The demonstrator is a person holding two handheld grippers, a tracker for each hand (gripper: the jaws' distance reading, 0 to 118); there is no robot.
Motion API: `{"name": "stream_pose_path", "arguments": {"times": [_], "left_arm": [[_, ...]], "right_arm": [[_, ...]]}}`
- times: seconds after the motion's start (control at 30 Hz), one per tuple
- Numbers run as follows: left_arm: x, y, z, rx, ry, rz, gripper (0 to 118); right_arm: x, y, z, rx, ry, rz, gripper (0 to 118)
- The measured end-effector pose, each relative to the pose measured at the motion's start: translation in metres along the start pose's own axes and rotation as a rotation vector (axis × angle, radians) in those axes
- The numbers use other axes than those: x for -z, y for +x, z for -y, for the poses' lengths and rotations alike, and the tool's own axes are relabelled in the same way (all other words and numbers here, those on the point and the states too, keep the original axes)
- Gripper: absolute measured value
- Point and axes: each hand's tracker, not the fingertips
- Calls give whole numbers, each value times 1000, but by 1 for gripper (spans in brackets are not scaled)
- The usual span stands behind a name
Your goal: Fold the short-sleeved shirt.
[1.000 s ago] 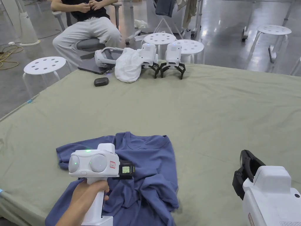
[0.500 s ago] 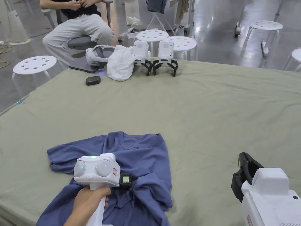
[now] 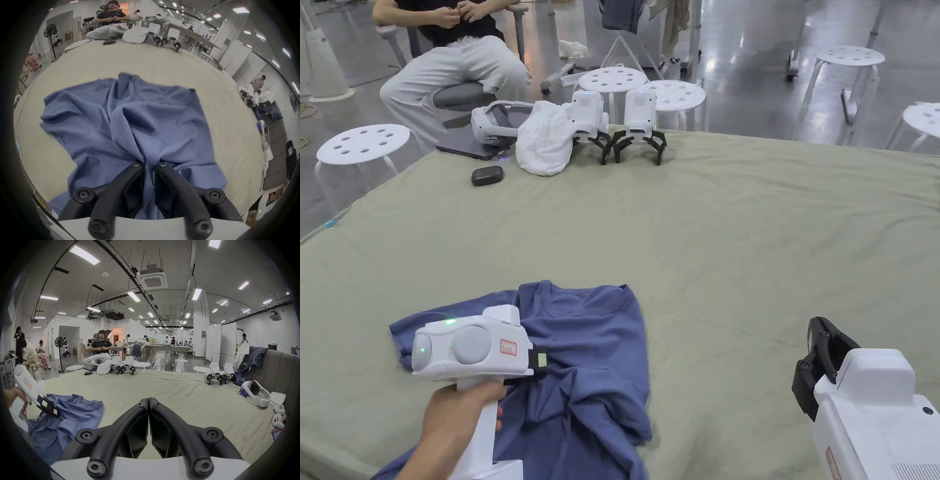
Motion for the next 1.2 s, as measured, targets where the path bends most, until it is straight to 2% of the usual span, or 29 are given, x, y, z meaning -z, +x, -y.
{"name": "stream_pose_path", "arguments": {"times": [0.13,0.27,0.57,0.97,1.2], "left_arm": [[-33,15,-24,54,68,-5,7],[-71,39,-44,68,141,52,7],[-134,137,-102,185,301,188,7],[-134,291,-120,364,284,448,7],[-104,370,-88,511,199,529,7]], "right_arm": [[-6,8,-8,12,27,10,4],[-13,19,-16,25,53,28,4],[-33,52,-24,42,91,102,4],[-57,111,-31,46,113,248,4],[-72,146,-27,46,106,337,4]]}}
